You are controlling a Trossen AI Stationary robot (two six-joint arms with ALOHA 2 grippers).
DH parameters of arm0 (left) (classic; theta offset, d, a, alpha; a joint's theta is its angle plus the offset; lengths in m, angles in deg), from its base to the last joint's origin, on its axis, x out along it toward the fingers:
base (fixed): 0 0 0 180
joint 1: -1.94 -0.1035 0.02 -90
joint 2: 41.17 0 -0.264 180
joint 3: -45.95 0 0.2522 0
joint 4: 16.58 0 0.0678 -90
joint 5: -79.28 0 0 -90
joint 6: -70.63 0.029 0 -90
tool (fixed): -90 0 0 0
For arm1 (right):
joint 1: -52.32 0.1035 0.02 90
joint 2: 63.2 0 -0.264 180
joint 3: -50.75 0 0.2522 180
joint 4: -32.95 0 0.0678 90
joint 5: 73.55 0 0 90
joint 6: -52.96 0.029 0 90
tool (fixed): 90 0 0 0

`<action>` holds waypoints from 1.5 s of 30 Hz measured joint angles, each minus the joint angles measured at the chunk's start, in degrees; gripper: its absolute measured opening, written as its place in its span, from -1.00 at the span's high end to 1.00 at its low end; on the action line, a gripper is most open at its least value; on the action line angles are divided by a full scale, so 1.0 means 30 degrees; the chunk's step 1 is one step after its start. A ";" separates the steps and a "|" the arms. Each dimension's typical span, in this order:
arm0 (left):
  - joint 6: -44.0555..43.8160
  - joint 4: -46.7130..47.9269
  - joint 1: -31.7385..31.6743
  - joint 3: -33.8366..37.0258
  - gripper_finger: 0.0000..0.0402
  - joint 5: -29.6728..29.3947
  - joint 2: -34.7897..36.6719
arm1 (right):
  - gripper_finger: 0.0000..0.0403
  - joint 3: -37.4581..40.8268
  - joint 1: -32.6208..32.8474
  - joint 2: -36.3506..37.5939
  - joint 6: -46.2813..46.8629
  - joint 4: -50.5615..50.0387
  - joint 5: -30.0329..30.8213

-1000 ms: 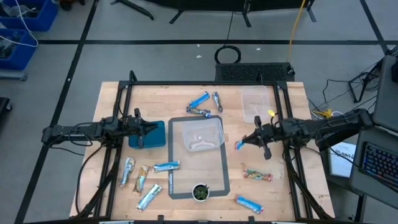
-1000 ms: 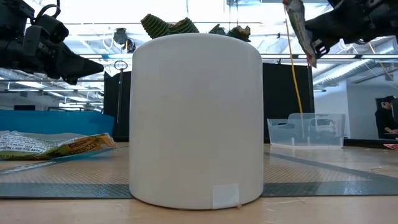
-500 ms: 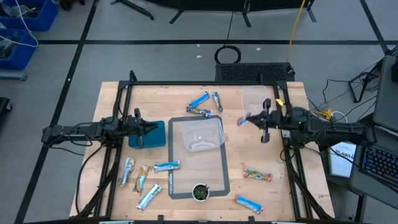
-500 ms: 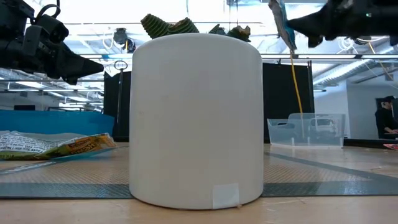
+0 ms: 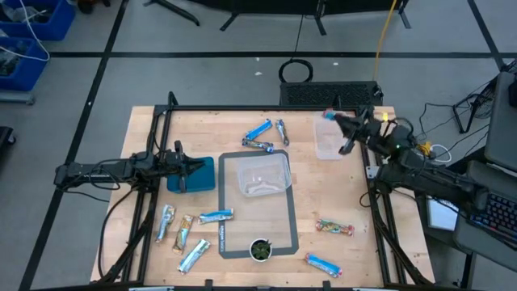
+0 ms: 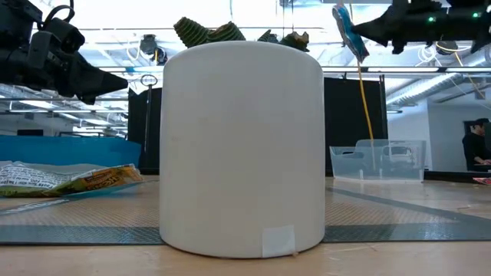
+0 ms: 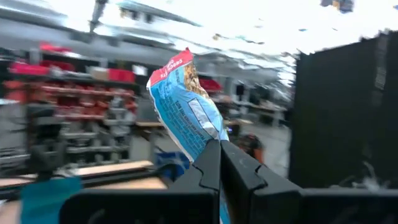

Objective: Pick and place Granola Bars by type
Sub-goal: Put the red granola bar into the right transparent bin

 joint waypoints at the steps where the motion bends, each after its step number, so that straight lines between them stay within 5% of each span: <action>1: 0.0000 -0.0005 0.0000 0.0000 0.79 0.0007 0.0006 | 1.00 -0.0555 -0.0532 -0.0007 0.0025 -0.0851 -0.0014; 9: 0.0000 -0.0005 0.0002 0.0000 0.79 0.0015 -0.0001 | 1.00 -0.5672 -0.4114 -0.2115 0.0058 -0.6777 -0.0007; 17: 0.0000 -0.0005 0.0004 0.0000 0.79 0.0015 0.0003 | 1.00 -0.9371 -0.5138 -0.6751 0.0359 -1.1480 -0.0014; 30: 0.0000 -0.0013 0.0003 0.0000 0.79 0.0022 0.0003 | 1.00 -0.9955 -0.5153 -1.1369 0.0313 -1.7689 0.1475; 45: 0.0000 -0.0013 0.0000 0.0000 0.79 0.0028 0.0000 | 1.00 -0.9926 -0.5562 -1.4154 0.0544 -1.9999 0.1538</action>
